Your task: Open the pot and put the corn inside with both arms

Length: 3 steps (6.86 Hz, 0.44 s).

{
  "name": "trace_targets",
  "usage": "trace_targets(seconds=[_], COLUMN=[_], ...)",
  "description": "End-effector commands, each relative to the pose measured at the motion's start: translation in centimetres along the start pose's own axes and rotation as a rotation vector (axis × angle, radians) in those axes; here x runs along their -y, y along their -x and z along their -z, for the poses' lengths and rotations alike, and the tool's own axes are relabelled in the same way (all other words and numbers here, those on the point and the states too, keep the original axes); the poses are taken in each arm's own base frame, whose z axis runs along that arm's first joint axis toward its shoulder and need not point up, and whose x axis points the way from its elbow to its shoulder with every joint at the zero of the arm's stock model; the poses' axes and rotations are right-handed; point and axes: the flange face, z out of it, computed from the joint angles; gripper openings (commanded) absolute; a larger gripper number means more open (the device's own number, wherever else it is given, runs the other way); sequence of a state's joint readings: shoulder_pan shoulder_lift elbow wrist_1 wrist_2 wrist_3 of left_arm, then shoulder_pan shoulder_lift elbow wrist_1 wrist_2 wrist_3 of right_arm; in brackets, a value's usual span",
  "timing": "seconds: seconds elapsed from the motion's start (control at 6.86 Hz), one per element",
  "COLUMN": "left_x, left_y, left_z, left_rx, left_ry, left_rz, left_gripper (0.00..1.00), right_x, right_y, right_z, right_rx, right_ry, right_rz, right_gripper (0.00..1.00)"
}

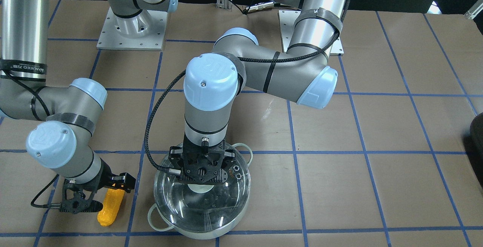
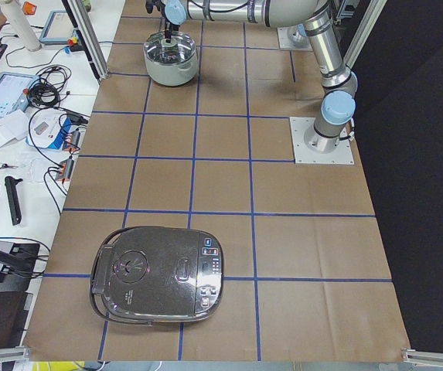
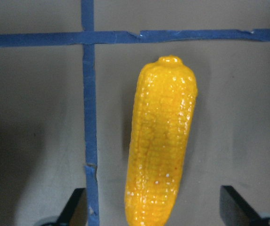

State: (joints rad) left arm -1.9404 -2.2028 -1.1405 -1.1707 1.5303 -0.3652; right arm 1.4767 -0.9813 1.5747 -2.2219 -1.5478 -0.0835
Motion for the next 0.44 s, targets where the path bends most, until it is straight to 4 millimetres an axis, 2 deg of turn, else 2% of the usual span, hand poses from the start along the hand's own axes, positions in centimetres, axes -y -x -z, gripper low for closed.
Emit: trace_targets(seconds=[0.0,0.15,0.29], left_x=[-0.1,-0.4,-0.6], left_y=[0.1,0.6,2.9], left_z=[1.4,5.2,9.1], left_rx=[0.003,0.001,0.019], left_ry=[-0.01,-0.02,-0.006], left_rz=[-0.002,0.004,-0.028], left_gripper=[0.16,0.16,0.16], right_x=[0.5,0.6,0.5], right_y=[-0.1,-0.1,-0.1], right_z=[-0.9,-0.8,-0.9], right_rx=[0.001,0.001,0.001], right_ry=[-0.021,-0.024,-0.021], right_rz=[-0.01,-0.015,-0.015], right_gripper=[0.89,0.55,0.28])
